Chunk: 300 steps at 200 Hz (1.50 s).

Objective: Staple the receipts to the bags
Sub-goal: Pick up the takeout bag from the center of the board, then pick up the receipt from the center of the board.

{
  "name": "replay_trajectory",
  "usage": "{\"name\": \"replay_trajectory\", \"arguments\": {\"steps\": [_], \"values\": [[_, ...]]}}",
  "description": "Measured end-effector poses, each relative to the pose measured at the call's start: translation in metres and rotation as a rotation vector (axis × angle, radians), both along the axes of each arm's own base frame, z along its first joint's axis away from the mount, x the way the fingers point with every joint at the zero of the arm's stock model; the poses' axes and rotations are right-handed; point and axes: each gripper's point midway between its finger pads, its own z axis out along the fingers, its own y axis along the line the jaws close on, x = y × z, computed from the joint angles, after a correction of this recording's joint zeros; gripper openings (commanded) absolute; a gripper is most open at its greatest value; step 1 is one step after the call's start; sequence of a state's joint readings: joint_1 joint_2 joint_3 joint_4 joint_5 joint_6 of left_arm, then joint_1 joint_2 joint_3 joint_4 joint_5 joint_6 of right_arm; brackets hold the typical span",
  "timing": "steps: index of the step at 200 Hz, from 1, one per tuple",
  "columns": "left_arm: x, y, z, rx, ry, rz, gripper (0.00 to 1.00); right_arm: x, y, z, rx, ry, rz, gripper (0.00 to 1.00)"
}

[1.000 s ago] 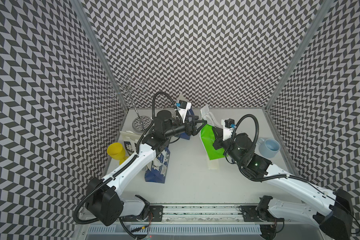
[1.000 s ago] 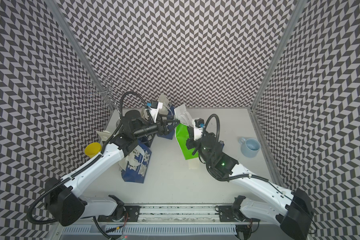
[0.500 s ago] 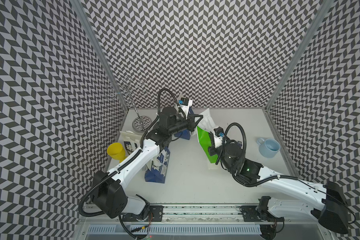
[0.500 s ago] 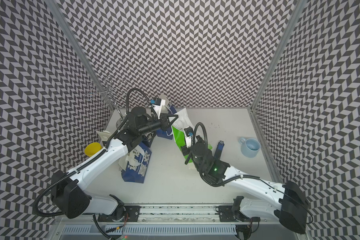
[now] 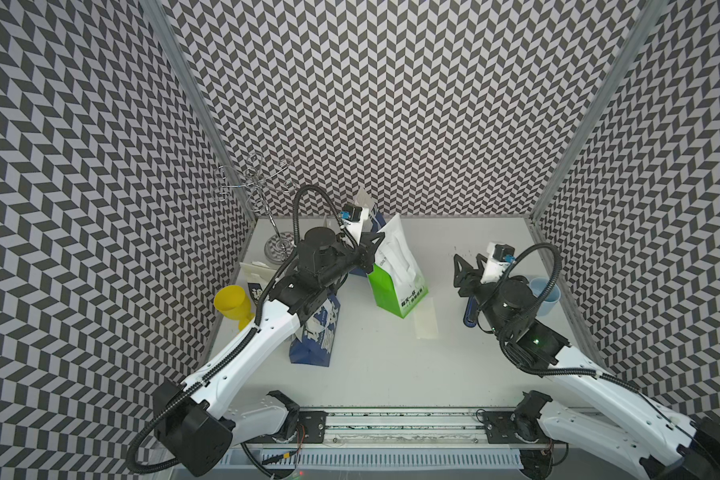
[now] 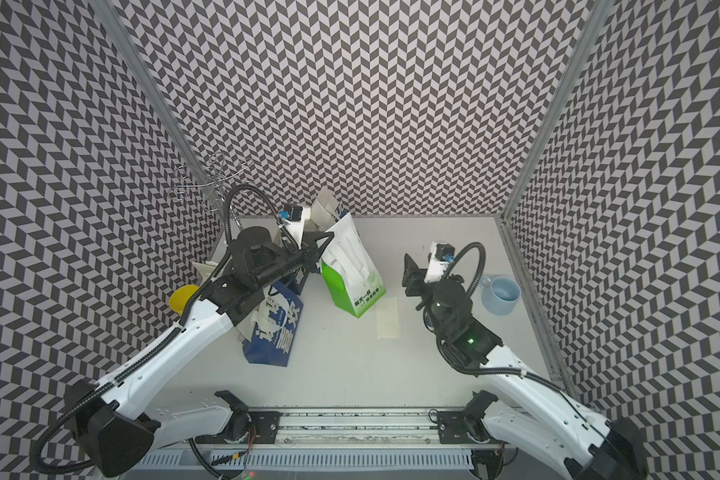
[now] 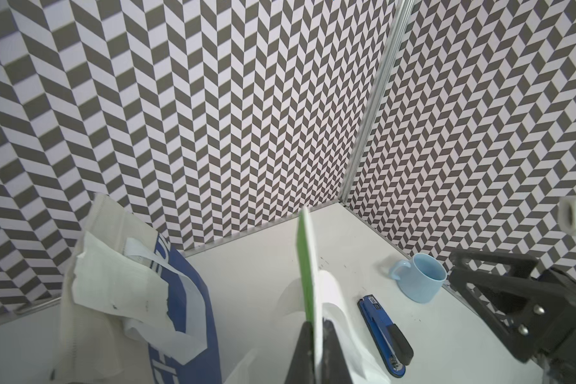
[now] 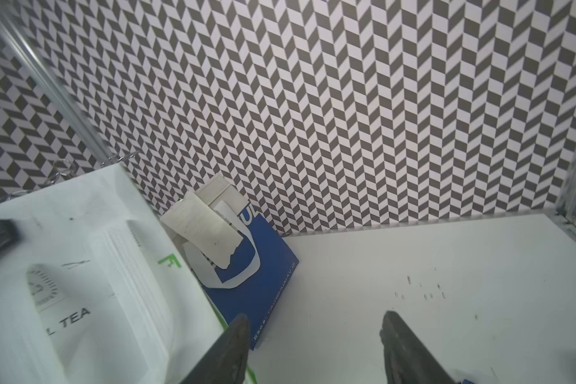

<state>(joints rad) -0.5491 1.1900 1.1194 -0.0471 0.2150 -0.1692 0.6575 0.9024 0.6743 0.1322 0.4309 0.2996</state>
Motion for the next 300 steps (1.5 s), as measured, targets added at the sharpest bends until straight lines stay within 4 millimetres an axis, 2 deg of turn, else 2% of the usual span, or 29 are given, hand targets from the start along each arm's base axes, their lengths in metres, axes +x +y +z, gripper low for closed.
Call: {"name": "replay_trajectory", "arguments": {"steps": [10,26,51,74,85,96,141,159,179,189,198,214,225,243,278,300], "values": [[-0.003,0.002,-0.002,0.008,-0.004,-0.001,0.00,0.001,0.002,-0.014,-0.001,0.047,0.018,0.69],[-0.006,0.002,-0.014,0.023,0.009,-0.010,0.00,0.002,0.015,-0.047,-0.035,0.151,0.077,0.73],[-0.010,0.003,-0.041,0.055,0.060,-0.021,0.00,-0.003,0.041,-0.128,-0.142,0.402,0.202,0.78],[-0.014,0.006,-0.061,0.084,0.099,-0.016,0.00,-0.017,0.050,-0.192,-0.228,0.615,0.266,0.80],[-0.015,0.010,-0.065,0.095,0.104,-0.002,0.00,-0.024,0.050,-0.214,-0.256,0.690,0.278,0.81],[-0.015,0.014,-0.065,0.101,0.098,0.020,0.00,-0.029,0.051,-0.228,-0.272,0.738,0.289,0.82],[-0.014,0.029,-0.049,0.102,0.044,0.093,0.00,-0.038,0.061,-0.261,-0.332,0.843,0.322,0.83],[-0.014,0.030,-0.053,0.106,0.051,0.100,0.00,-0.044,0.064,-0.278,-0.387,0.885,0.328,0.83],[-0.014,0.030,-0.062,0.111,0.069,0.100,0.00,-0.043,0.071,-0.280,-0.431,0.874,0.316,0.82],[-0.014,0.030,-0.064,0.111,0.075,0.098,0.00,-0.041,0.073,-0.282,-0.453,0.867,0.305,0.76],[-0.014,0.029,-0.064,0.108,0.076,0.093,0.00,-0.038,0.075,-0.283,-0.471,0.859,0.293,0.67],[-0.014,0.027,-0.063,0.099,0.075,0.085,0.00,-0.033,0.077,-0.284,-0.483,0.846,0.270,0.43],[-0.013,0.025,-0.065,0.096,0.082,0.080,0.00,-0.030,0.079,-0.286,-0.483,0.840,0.265,0.19],[-0.013,0.023,-0.069,0.094,0.096,0.072,0.00,-0.024,0.085,-0.285,-0.467,0.828,0.258,0.00],[-0.013,0.017,-0.072,0.080,0.117,0.046,0.00,-0.022,0.085,-0.284,-0.452,0.824,0.252,0.00],[-0.015,0.012,-0.076,0.079,0.131,0.016,0.00,-0.026,0.072,-0.280,-0.431,0.837,0.244,0.00]]}}
